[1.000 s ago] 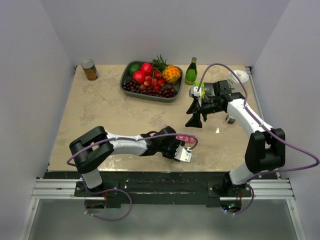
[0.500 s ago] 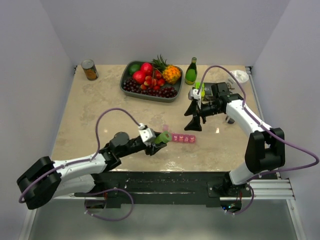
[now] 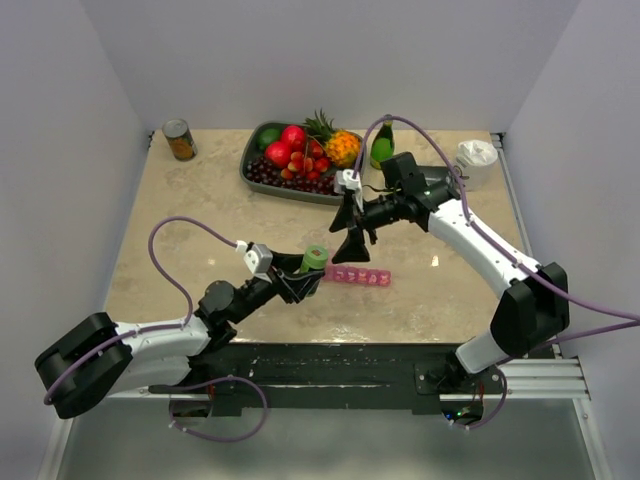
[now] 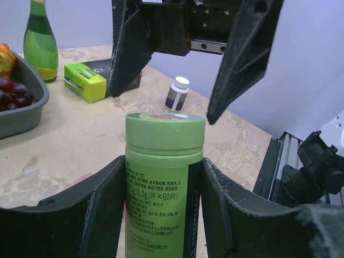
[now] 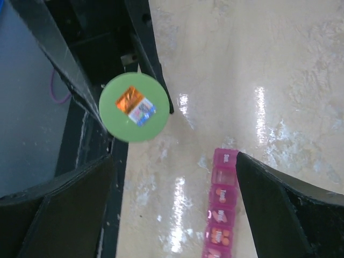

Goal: Sort the pills into containers

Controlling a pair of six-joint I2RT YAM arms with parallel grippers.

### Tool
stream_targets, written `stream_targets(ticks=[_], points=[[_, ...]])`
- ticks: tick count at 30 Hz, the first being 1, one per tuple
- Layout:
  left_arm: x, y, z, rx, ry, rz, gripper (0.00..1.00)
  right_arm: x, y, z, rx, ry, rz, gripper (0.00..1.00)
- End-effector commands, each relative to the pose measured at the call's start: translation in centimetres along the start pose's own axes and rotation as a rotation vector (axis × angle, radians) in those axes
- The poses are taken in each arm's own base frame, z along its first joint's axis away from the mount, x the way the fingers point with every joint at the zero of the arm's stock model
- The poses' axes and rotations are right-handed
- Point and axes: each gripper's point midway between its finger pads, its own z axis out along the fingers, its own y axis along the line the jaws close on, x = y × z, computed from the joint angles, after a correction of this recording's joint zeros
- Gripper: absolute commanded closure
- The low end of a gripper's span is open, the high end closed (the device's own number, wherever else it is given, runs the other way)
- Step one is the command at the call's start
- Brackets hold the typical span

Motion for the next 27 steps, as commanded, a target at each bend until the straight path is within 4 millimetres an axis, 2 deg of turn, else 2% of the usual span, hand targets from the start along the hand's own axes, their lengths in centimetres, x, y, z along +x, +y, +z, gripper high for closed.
stream_targets(ticks=[1, 6, 10, 16, 20, 24, 27], points=[[-4.7, -0.6, 1.2, 0.008, -0.153, 0.034, 1.0, -3.6, 0.6, 1.2, 0.1, -0.049, 0.136, 0.01], [-4.1, -0.1, 1.7, -0.01, -0.091, 0.115, 1.0, -5.0, 0.7, 1.5, 0.177, -0.077, 0.227, 0.01], [-4.2, -0.1, 2.0, -0.009, -0.082, 0.144, 1.0, -4.7, 0.2, 2.0, 0.218, -0.07, 0.264, 0.01], [-4.8, -0.1, 2.4, -0.01, -0.093, 0.156, 1.0, -4.1, 0.6, 3.1, 0.197, -0.063, 0.338, 0.04], [-5.2, -0.1, 2.5, -0.018, -0.101, 0.163, 1.0, -3.8, 1.3, 3.5, 0.175, -0.057, 0.357, 0.19], [-5.2, 0.1, 2.6, -0.024, -0.095, 0.171, 1.0, -3.9, 2.0, 3.8, 0.135, -0.052, 0.361, 0.45], [-5.3, 0.3, 2.4, -0.032, -0.097, 0.175, 1.0, -4.1, 2.4, 3.8, 0.114, -0.048, 0.345, 0.49]])
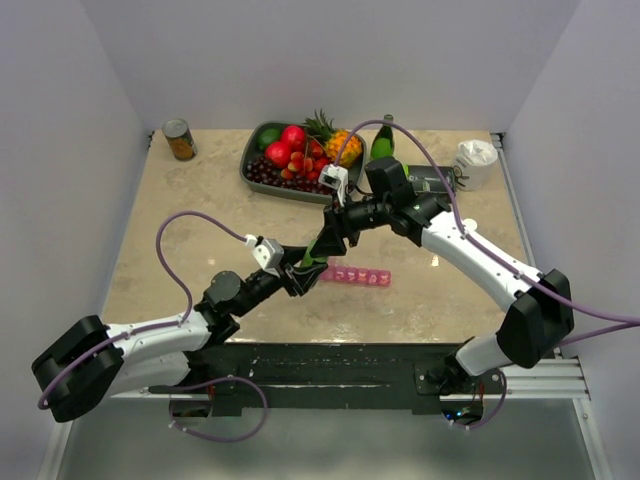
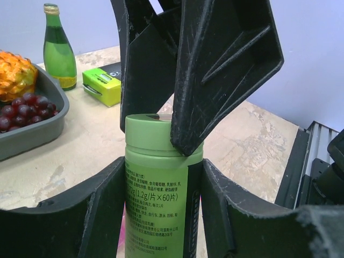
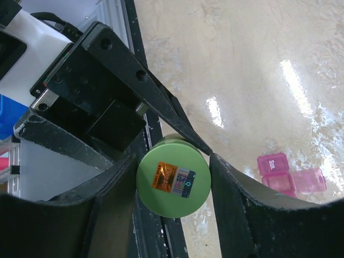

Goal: Sort the pills into containers

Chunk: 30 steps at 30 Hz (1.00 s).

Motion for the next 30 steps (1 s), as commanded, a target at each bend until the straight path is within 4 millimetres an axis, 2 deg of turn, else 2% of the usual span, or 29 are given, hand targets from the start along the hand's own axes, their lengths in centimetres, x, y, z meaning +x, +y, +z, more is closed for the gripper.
stream_targets(ticks=[1, 4, 5, 6, 7, 8, 9, 10, 11, 12, 13, 14, 16, 17, 19, 20, 21, 22, 23, 24, 25, 26, 27, 29, 30], points=[[-4.9, 0.0, 0.8, -0.006, -0.146, 0.049, 1.0, -0.6, 1.4, 0.0, -0.062, -0.01, -0.026, 0.57], [-4.7, -0.4, 0.5, 0.036, -0.131, 0.069, 1.0, -0.3, 2.4, -0.1, -0.123, 0.013, -0.055, 0.77], [-4.4, -0.6, 0.5, 0.056, -0.113, 0.076, 1.0, -0.9, 2.7, -0.3, -0.15, 0.007, -0.173, 0.79], [-4.2, -1.2, 0.2, 0.117, -0.098, 0.089, 1.0, 0.3, 3.8, -0.6, -0.213, 0.057, -0.179, 0.81], [-4.1, -1.6, 0.1, 0.15, -0.088, 0.111, 1.0, 0.9, 3.9, -0.5, -0.245, 0.092, -0.22, 0.82], [-3.4, -1.8, 0.0, 0.176, -0.05, 0.129, 1.0, -0.2, 4.5, -0.7, -0.295, 0.078, -0.464, 0.83], [-3.3, -2.7, -0.4, 0.234, -0.038, 0.154, 1.0, 2.0, 5.4, -1.7, -0.342, 0.167, -0.454, 0.83], [-3.3, -3.1, -0.5, 0.262, -0.034, 0.202, 1.0, 2.4, 5.4, -1.6, -0.37, 0.189, -0.513, 0.83], [-2.7, -3.3, -0.8, 0.285, -0.008, 0.218, 1.0, 1.7, 5.7, -1.6, -0.406, 0.173, -0.693, 0.83], [-2.9, -4.1, -1.3, 0.331, -0.011, 0.243, 1.0, 3.0, 6.4, -2.3, -0.449, 0.22, -0.698, 0.83], [-3.1, -4.3, -1.3, 0.352, -0.01, 0.287, 1.0, 3.3, 6.2, -2.2, -0.466, 0.232, -0.749, 0.83], [-2.4, -4.3, -1.5, 0.364, 0.029, 0.293, 1.0, 3.0, 6.3, -2.1, -0.48, 0.223, -0.837, 0.83], [-2.6, -4.6, -1.7, 0.39, 0.038, 0.336, 1.0, 2.9, 5.5, -1.6, -0.458, 0.237, -0.902, 0.82], [-1.8, -4.4, -1.8, 0.391, 0.08, 0.333, 1.0, 3.2, 4.7, -1.3, -0.42, 0.278, -0.916, 0.82], [-1.7, -3.7, -1.6, 0.364, 0.099, 0.352, 1.0, 2.2, 3.7, -0.5, -0.356, 0.276, -0.944, 0.72], [-1.3, -3.5, -1.6, 0.354, 0.116, 0.348, 1.0, 2.0, 3.7, -0.5, -0.327, 0.281, -0.91, 0.64], [-1.4, -3.0, -1.5, 0.323, 0.118, 0.346, 1.0, 1.2, 3.5, -0.3, -0.299, 0.26, -0.909, 0.44], [-1.2, -2.8, -1.5, 0.309, 0.124, 0.338, 1.0, 0.6, 3.3, -0.2, -0.268, 0.246, -0.887, 0.3], [-1.1, -2.6, -1.5, 0.296, 0.128, 0.332, 1.0, 0.5, 3.4, -0.2, -0.232, 0.242, -0.788, 0.2], [-1.0, -2.1, -1.4, 0.26, 0.132, 0.308, 1.0, -0.9, 3.6, -0.2, -0.195, 0.194, -0.796, 0.13], [-0.6, -1.8, -1.5, 0.245, 0.14, 0.294, 1.0, -1.2, 3.7, -0.3, -0.178, 0.177, -0.776, 0.04], [-0.7, -1.7, -1.5, 0.235, 0.133, 0.284, 1.0, -0.9, 4.0, -0.3, -0.161, 0.171, -0.683, 0.02], [-0.7, -1.2, -1.4, 0.196, 0.134, 0.246, 1.0, -2.8, 4.4, -0.7, -0.114, 0.097, -0.695, 0.01], [-0.5, -0.9, -1.5, 0.174, 0.124, 0.235, 1.0, -2.5, 4.5, -0.9, -0.08, 0.067, -0.517, 0.01], [-0.4, -0.6, -1.6, 0.138, 0.122, 0.174, 1.0, -3.6, 4.4, -1.1, -0.035, 0.018, -0.494, 0.01]])
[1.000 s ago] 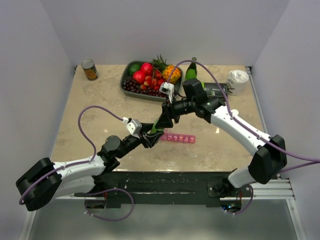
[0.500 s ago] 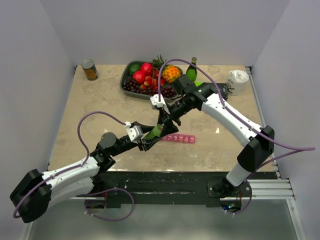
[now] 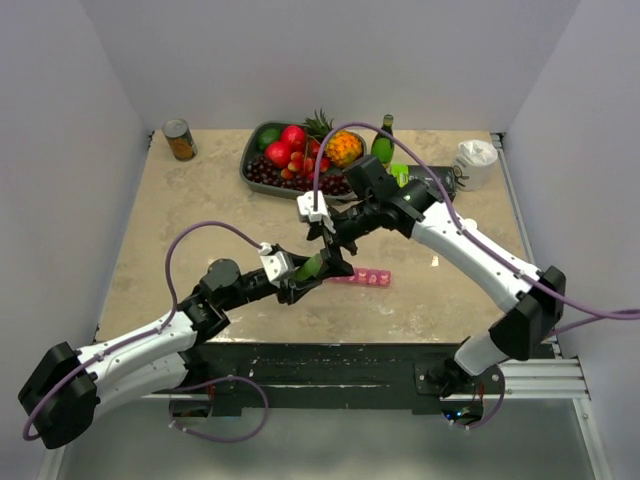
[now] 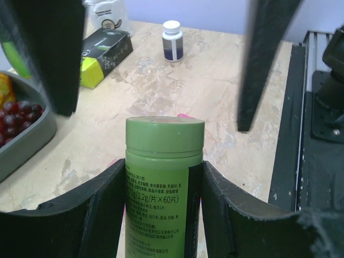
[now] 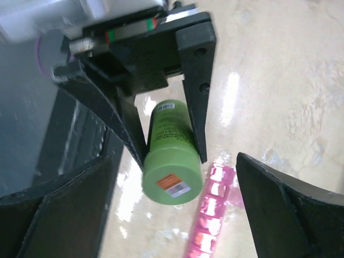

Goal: Sort the pills into containers

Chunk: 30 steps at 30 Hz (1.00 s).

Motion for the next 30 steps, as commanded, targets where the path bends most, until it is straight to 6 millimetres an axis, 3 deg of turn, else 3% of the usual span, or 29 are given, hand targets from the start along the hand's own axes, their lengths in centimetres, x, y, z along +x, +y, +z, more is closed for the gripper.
stream_targets(ticks=[1, 2, 3, 5, 8, 16, 21, 25, 30], points=[[-1.5, 1.3, -0.1, -0.102, -0.089, -0.101, 1.0, -3.5, -1.9, -1.8, 0.22, -0.164, 0.272, 0.01], [-1.9, 1.5, -0.2, -0.117, -0.112, -0.104, 1.0, -3.5, -1.9, -1.7, 0.255, -0.191, 0.466, 0.01], [-1.7, 1.9, -0.3, -0.146, -0.114, -0.126, 1.0, -3.1, -2.9, -1.9, 0.325, -0.201, 0.541, 0.01], [-1.9, 2.4, -0.4, -0.173, -0.132, -0.133, 1.0, -2.0, -2.8, -1.4, 0.357, -0.217, 0.724, 0.01], [-2.1, 2.9, -0.4, -0.199, -0.14, -0.141, 1.0, -0.9, -3.6, -1.0, 0.412, -0.22, 0.822, 0.01], [-2.6, 3.0, -0.5, -0.208, -0.153, -0.141, 1.0, 1.1, -3.7, 1.0, 0.388, -0.192, 0.936, 0.02], [-2.5, 3.3, -0.6, -0.226, -0.154, -0.142, 1.0, 0.9, -2.8, 1.3, 0.334, -0.188, 0.936, 0.11], [-2.6, 3.6, -0.9, -0.245, -0.157, -0.141, 1.0, 0.9, -2.0, 1.7, 0.278, -0.185, 0.921, 0.32], [-2.9, 3.3, -1.0, -0.229, -0.163, -0.127, 1.0, -0.1, -1.4, 2.0, 0.195, -0.202, 0.855, 0.72]])
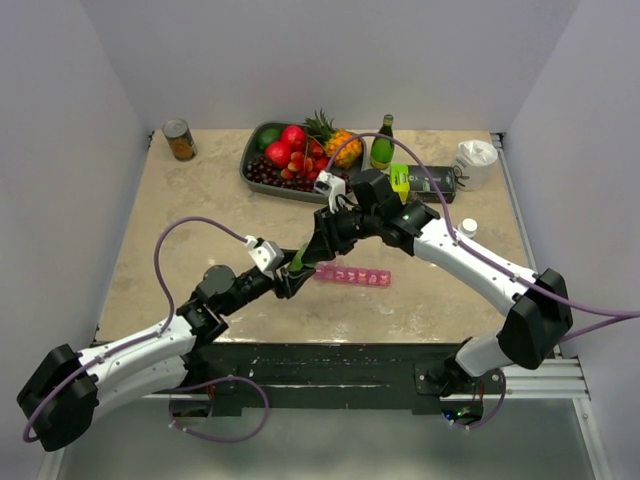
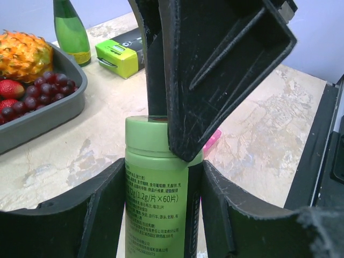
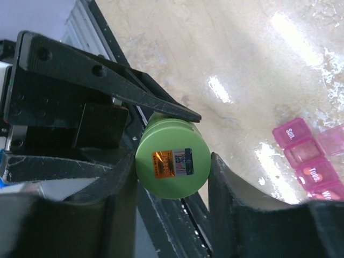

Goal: Sort the pills into containers

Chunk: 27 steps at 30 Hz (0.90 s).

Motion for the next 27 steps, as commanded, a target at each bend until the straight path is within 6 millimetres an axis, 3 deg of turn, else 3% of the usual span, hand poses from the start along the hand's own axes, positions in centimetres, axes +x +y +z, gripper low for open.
stream_targets(ticks=[1, 4, 5, 6, 7, 8, 9, 10, 13, 16, 17, 18, 20, 24, 25, 26, 27], points=[[-3.1, -0.3, 0.0, 0.015, -0.112, 0.024, 1.0, -0.5, 3.3, -0.4, -0.177, 0.0, -0.098, 0.78], [-3.2, -1.8, -0.3, 0.104, -0.106, 0.071, 1.0, -1.0, 4.8, -1.1, -0.283, 0.007, -0.293, 0.93], [-3.2, -2.2, -0.4, 0.128, -0.105, 0.081, 1.0, -0.6, 5.3, -1.3, -0.367, 0.015, -0.505, 0.96], [-3.2, -3.1, -0.6, 0.182, -0.104, 0.101, 1.0, 1.0, 5.2, -1.8, -0.392, 0.088, -0.539, 0.98], [-2.9, -3.5, -0.6, 0.209, -0.086, 0.104, 1.0, -0.2, 5.7, -2.3, -0.423, 0.053, -0.773, 0.99], [-2.8, -3.9, -0.7, 0.235, -0.078, 0.109, 1.0, 0.3, 5.3, -2.0, -0.444, 0.086, -0.868, 0.99], [-3.0, -4.7, -0.7, 0.281, -0.076, 0.12, 1.0, 2.1, 5.1, -2.8, -0.469, 0.165, -0.896, 0.99], [-2.6, -5.0, -0.8, 0.301, -0.055, 0.117, 1.0, 1.4, 5.4, -2.8, -0.494, 0.14, -1.075, 0.99], [-2.5, -5.7, -0.8, 0.347, -0.043, 0.117, 1.0, 1.0, 4.2, -2.0, -0.427, 0.164, -1.221, 0.96], [-2.5, -5.6, -0.8, 0.34, -0.041, 0.114, 1.0, 0.2, 3.6, -1.5, -0.392, 0.17, -1.226, 0.64], [-2.5, -5.5, -0.8, 0.333, -0.039, 0.112, 1.0, -0.2, 3.7, -1.4, -0.38, 0.157, -1.219, 0.31], [-2.5, -5.4, -0.8, 0.327, -0.04, 0.113, 1.0, -0.3, 3.9, -1.6, -0.366, 0.142, -1.198, 0.18], [-2.4, -5.2, -0.8, 0.316, -0.035, 0.114, 1.0, -0.7, 4.4, -1.9, -0.342, 0.118, -1.114, 0.01], [-2.1, -4.8, -0.7, 0.298, -0.027, 0.114, 1.0, -1.6, 4.8, -3.5, -0.277, 0.06, -0.965, 0.01], [-2.2, -4.8, -0.7, 0.296, -0.03, 0.115, 1.0, -2.1, 5.3, -4.4, -0.23, 0.029, -0.841, 0.01], [-2.2, -4.7, -0.7, 0.29, -0.028, 0.113, 1.0, -4.1, 5.3, -4.3, -0.179, -0.051, -0.785, 0.01], [-2.2, -4.7, -0.7, 0.29, -0.029, 0.113, 1.0, -4.0, 4.4, -4.1, -0.123, -0.062, -0.672, 0.01]])
